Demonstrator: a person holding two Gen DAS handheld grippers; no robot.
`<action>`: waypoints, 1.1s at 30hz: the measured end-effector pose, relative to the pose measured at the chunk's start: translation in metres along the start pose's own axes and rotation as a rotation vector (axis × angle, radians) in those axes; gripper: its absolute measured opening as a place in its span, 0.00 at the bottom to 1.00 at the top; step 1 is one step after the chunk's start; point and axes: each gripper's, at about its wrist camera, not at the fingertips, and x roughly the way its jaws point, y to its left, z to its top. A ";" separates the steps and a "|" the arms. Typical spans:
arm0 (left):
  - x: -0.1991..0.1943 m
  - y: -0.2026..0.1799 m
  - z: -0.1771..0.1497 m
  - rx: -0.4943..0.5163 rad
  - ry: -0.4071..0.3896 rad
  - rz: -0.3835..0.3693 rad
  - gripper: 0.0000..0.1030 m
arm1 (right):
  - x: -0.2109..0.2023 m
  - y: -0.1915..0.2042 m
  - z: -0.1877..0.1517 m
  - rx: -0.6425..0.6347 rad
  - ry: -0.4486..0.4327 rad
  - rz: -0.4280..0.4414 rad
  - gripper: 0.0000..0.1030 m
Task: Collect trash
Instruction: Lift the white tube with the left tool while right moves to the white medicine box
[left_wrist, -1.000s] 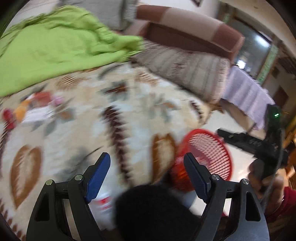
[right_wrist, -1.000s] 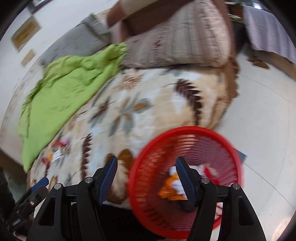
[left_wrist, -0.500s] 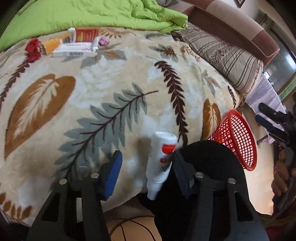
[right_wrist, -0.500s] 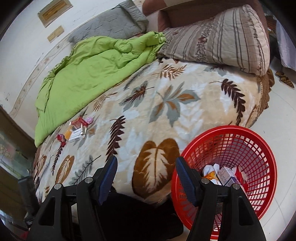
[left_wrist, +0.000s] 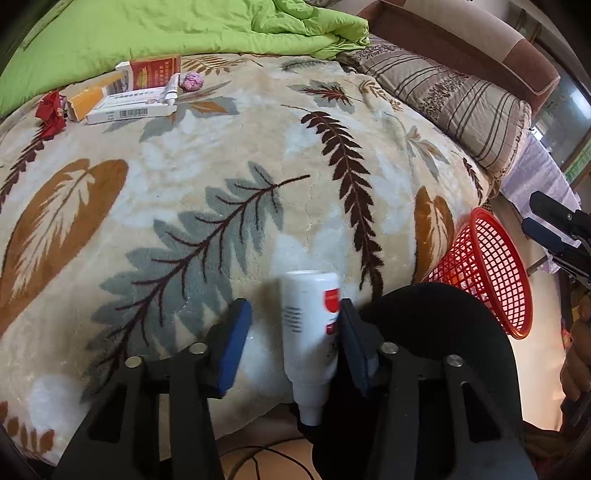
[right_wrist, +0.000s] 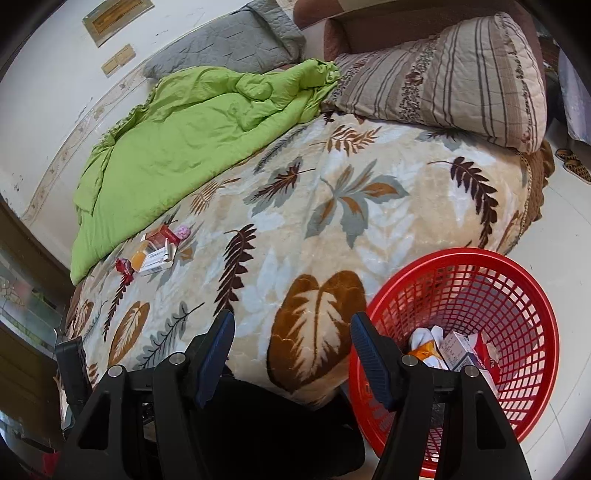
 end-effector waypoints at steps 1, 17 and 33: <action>0.000 0.000 -0.001 0.001 -0.001 0.006 0.32 | 0.001 0.002 0.000 -0.002 0.002 0.005 0.69; -0.043 0.084 0.031 -0.199 -0.177 0.141 0.30 | 0.025 0.071 0.017 -0.201 0.016 0.111 0.69; -0.039 0.201 0.052 -0.411 -0.252 0.393 0.28 | 0.222 0.253 0.079 -0.487 0.217 0.237 0.61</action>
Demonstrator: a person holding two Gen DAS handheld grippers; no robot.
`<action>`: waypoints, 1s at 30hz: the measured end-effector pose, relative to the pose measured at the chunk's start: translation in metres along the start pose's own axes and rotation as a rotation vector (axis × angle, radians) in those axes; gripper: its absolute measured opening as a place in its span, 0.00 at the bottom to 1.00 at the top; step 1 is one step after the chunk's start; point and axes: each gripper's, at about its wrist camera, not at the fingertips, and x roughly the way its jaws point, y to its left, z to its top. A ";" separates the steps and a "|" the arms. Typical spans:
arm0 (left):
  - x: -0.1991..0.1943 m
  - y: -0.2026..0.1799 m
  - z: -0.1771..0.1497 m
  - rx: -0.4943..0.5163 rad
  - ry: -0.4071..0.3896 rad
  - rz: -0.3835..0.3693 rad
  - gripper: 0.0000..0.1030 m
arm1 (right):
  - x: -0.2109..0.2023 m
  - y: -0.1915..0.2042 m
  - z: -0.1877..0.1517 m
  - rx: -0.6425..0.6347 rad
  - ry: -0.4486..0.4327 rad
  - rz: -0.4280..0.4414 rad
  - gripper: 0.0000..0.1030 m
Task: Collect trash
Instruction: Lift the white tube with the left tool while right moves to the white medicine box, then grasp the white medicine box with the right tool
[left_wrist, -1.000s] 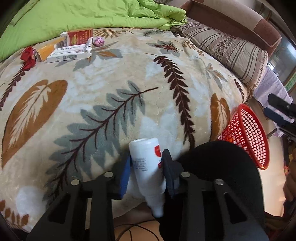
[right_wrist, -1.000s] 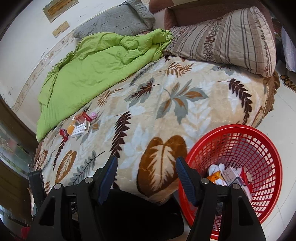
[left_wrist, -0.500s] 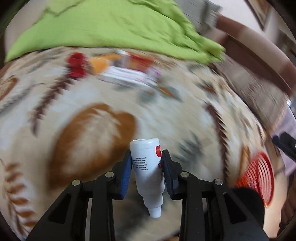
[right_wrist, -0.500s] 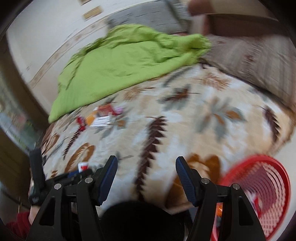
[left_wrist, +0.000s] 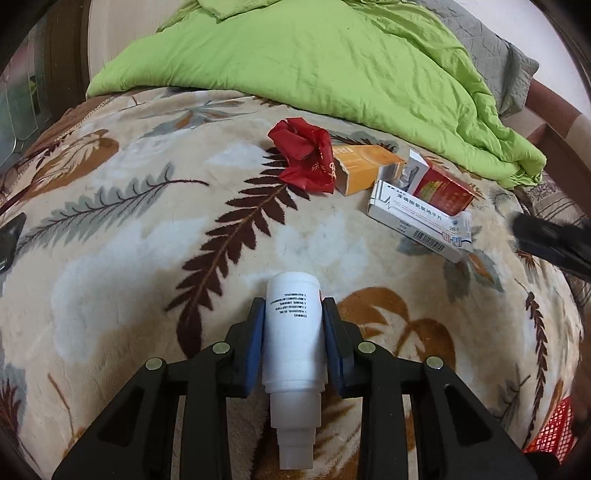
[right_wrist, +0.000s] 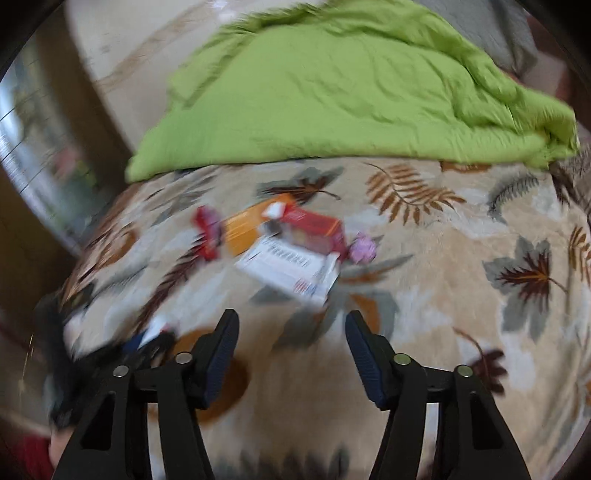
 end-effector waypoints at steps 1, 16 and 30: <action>0.001 -0.002 -0.001 0.009 -0.001 0.010 0.28 | 0.013 -0.006 0.007 0.030 0.015 -0.004 0.60; 0.002 0.008 0.002 -0.034 0.016 -0.027 0.28 | 0.016 -0.009 -0.030 0.224 0.128 0.175 0.11; 0.002 0.005 0.000 -0.006 0.014 -0.002 0.28 | 0.029 0.020 -0.020 0.013 0.135 -0.018 0.59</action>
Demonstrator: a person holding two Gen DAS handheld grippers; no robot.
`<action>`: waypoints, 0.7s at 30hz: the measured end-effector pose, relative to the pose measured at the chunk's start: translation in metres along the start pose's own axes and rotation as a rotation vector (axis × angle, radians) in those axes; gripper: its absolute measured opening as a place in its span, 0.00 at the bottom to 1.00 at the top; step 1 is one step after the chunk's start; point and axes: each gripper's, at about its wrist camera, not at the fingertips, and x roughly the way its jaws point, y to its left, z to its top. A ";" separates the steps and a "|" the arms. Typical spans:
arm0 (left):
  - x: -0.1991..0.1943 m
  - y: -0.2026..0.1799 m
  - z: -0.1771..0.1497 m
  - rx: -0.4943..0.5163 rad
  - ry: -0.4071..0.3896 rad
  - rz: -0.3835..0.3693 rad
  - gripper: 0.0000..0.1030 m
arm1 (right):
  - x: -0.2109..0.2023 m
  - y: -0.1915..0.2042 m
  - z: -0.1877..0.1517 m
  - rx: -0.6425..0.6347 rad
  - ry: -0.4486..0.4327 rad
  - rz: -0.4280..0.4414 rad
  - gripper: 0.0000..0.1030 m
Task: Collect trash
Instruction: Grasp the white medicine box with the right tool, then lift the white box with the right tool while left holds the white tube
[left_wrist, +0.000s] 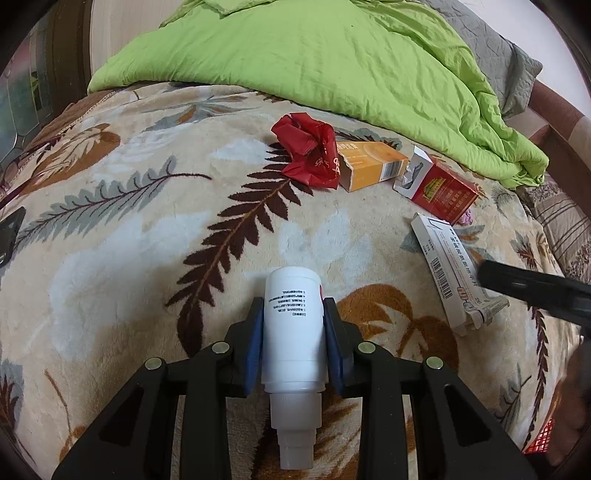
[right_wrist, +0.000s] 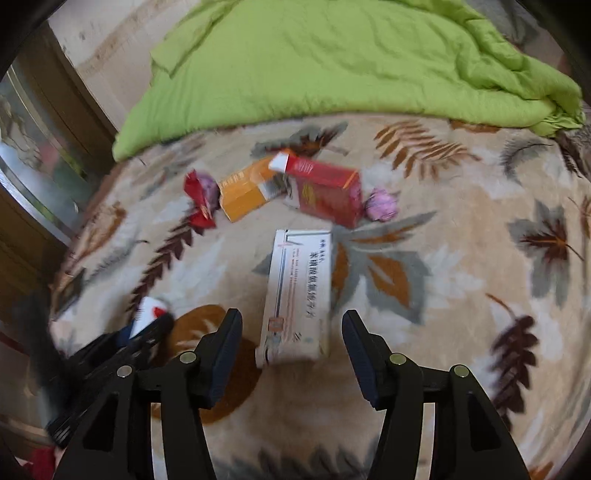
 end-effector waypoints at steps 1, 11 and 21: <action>0.000 -0.001 0.000 0.009 -0.001 0.005 0.28 | 0.011 0.002 0.001 0.004 0.003 -0.020 0.59; 0.003 -0.010 -0.002 0.049 -0.003 0.035 0.33 | 0.037 0.007 -0.010 -0.042 -0.012 -0.183 0.52; 0.000 -0.018 -0.006 0.101 -0.027 0.077 0.30 | 0.000 0.007 -0.048 0.057 -0.075 -0.106 0.52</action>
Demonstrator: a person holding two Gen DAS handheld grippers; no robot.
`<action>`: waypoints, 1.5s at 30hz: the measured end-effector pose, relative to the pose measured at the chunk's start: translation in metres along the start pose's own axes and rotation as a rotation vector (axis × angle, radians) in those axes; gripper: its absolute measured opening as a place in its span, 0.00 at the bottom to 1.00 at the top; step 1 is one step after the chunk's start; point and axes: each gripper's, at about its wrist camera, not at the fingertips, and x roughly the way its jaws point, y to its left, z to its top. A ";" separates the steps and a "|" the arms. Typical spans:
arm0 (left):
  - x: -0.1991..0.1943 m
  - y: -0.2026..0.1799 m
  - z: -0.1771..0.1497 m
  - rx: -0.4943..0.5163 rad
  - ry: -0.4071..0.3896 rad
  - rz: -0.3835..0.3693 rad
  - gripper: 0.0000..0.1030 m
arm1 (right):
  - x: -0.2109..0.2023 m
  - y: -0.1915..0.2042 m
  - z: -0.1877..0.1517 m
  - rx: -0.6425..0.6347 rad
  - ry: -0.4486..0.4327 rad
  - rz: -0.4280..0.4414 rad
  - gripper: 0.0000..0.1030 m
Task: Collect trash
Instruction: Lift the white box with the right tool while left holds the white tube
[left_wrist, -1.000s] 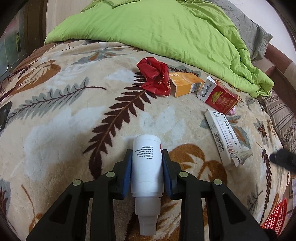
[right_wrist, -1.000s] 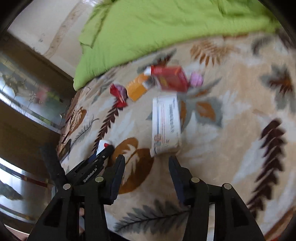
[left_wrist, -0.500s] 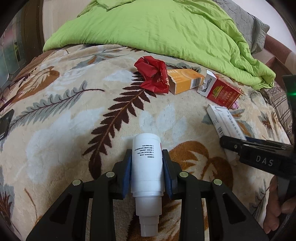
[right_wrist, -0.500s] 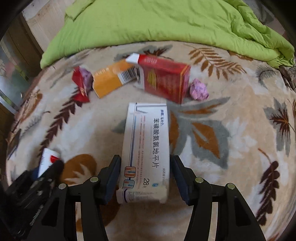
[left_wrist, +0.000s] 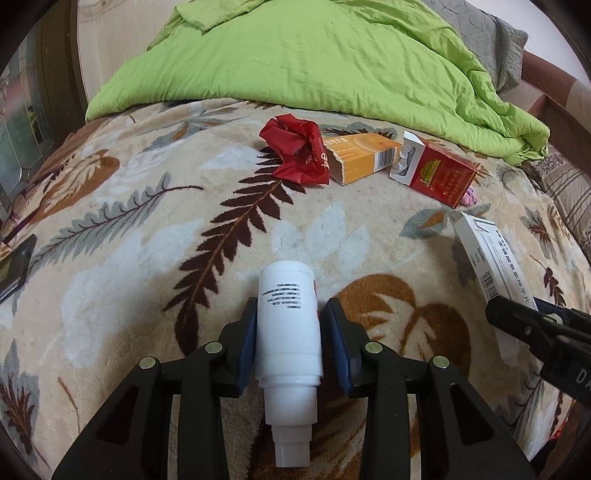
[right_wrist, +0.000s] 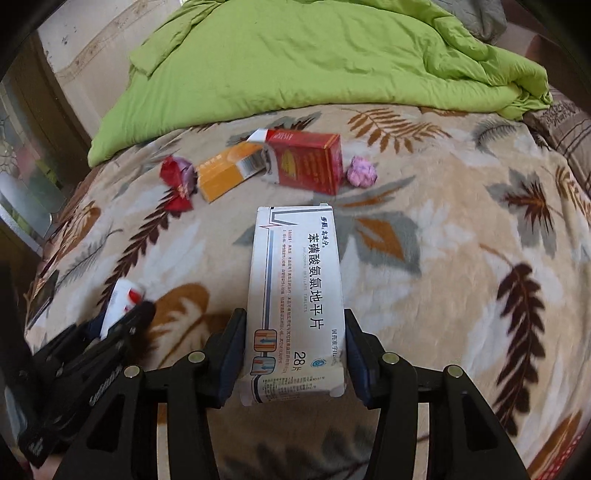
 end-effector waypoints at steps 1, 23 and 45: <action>-0.001 0.000 0.000 0.002 -0.003 0.002 0.28 | 0.000 0.001 -0.002 -0.005 -0.001 -0.004 0.52; -0.026 -0.005 0.002 0.039 -0.111 0.026 0.28 | -0.016 0.007 0.004 -0.043 -0.129 -0.008 0.52; -0.032 -0.009 0.002 0.063 -0.135 0.037 0.28 | -0.017 0.009 0.007 -0.043 -0.134 -0.001 0.52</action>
